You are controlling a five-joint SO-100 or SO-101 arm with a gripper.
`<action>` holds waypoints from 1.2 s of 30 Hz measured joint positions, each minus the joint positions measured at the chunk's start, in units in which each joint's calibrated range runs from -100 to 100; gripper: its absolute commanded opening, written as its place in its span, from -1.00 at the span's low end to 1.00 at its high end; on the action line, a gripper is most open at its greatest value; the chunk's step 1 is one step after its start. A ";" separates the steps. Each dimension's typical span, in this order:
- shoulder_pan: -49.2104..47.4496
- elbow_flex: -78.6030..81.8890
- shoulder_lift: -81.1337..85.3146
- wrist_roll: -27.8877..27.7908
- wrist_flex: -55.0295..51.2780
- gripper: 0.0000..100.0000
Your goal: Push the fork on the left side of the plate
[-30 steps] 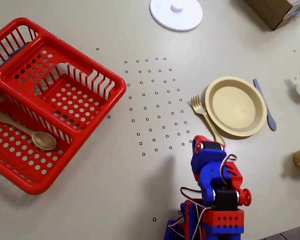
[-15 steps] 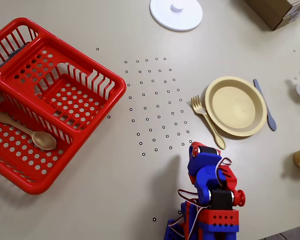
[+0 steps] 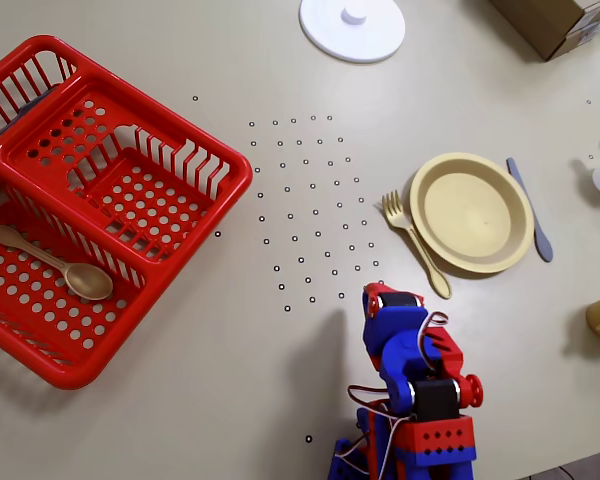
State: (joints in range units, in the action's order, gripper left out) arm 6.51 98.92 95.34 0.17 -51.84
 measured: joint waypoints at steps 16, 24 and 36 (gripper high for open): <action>-5.46 0.00 0.00 0.54 0.00 -1.00; -5.46 0.00 0.00 1.07 0.00 -1.00; -5.46 0.00 0.00 0.44 0.00 -1.00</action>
State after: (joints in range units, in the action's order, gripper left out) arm 1.05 98.92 95.34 0.61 -51.84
